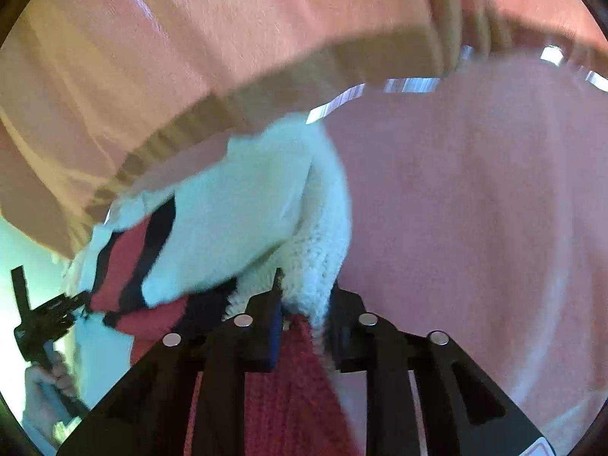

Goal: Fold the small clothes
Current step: 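Grasp the sweater side edge with the right gripper and fold it inward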

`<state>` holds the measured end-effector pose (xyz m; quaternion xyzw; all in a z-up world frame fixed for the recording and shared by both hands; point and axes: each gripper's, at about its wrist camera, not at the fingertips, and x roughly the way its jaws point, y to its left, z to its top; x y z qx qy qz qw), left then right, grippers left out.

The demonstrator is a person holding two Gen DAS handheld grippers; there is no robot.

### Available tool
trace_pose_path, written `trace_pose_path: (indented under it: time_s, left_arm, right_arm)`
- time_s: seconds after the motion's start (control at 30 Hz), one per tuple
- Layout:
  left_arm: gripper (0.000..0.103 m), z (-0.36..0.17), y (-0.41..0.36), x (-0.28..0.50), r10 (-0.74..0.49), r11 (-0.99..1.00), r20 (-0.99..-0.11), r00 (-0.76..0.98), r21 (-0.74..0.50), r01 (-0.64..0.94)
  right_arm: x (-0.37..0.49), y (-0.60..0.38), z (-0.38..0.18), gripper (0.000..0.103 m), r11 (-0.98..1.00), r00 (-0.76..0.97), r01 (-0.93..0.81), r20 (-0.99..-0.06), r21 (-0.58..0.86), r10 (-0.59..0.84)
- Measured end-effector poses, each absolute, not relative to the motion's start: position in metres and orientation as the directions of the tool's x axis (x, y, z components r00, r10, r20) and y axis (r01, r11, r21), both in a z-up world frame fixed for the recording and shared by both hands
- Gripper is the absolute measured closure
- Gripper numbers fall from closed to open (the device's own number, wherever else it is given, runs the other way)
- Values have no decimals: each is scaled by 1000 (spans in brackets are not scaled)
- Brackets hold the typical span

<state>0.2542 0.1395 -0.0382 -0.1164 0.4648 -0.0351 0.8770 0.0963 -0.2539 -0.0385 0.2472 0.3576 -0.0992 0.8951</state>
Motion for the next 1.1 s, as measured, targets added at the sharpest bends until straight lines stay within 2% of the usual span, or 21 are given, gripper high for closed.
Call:
trace_pose_path:
  time_s: [0.07,0.17,0.23,0.3,0.33,0.4,0.43,0.47,0.57,0.7,0.83,0.87,0.9,0.93,1.0,1.03,1.07,1.1]
  left_arm:
    - [75,-33,135,251,-152,975,-807,570,-218,-49]
    - [69,-45,124,254,-78,992,-814,576,-123,-39]
    - [68,-38,120,252,-59,996,-817,574,-89,-25]
    - [67,-21,123,238,-90,994,-811,578,-111,0]
    - [62,-14,123,230,-92,994,-805,587,-105,13]
    - [50,2,122,204,-96,995,-788,608,-78,56]
    - [42,6,122,188,-100,995,-785,612,-66,78]
    - [36,7,122,176,-94,995,-784,614,-52,87]
    - [31,-4,129,119,-89,992,-811,578,-23,121]
    - [30,-33,154,72,-69,997,-863,501,-41,67]
    - [30,-51,177,39,-42,998,-885,464,-54,-13]
    - [29,-54,180,35,-47,998,-889,456,-65,-24]
    - [29,-55,181,31,-51,997,-881,471,-70,-23]
    - [30,-55,178,30,-42,998,-884,465,-54,-12]
    - [53,-52,175,27,-52,998,-877,478,-57,4]
    - [81,-51,173,24,-88,996,-874,478,-86,27]
    - [88,-48,172,22,-138,990,-875,464,-136,39]
    - [89,-45,170,17,-156,987,-871,467,-157,36]
  right_arm:
    - [85,-263,-23,87,872,754,345,-655,346,-39]
    - [109,-265,-52,84,896,647,339,-762,288,0]
    - [104,-260,-47,74,900,645,333,-764,281,0]
    - [79,-256,-21,68,897,668,342,-744,280,-23]
    - [63,-253,-10,57,899,673,347,-738,268,-40]
    - [23,-243,3,46,906,675,342,-736,251,-51]
    - [3,-236,4,44,909,664,340,-747,242,-49]
    - [-24,-227,1,44,916,648,324,-761,238,-31]
    - [-82,-203,-25,44,925,589,283,-807,255,41]
    - [-129,-175,-45,44,928,559,241,-822,285,107]
    - [-141,-156,-61,44,930,543,209,-827,302,146]
    - [-143,-152,-61,46,937,554,203,-822,285,130]
    - [-144,-147,-60,67,950,561,190,-822,249,103]
    - [-144,-144,-60,91,956,565,184,-820,229,87]
    - [-145,-150,-58,97,949,587,179,-802,259,109]
    - [-146,-154,-53,97,945,602,176,-790,276,118]
    - [-150,-157,-46,97,946,619,179,-778,271,106]
    - [-155,-162,-34,97,950,646,181,-759,254,79]
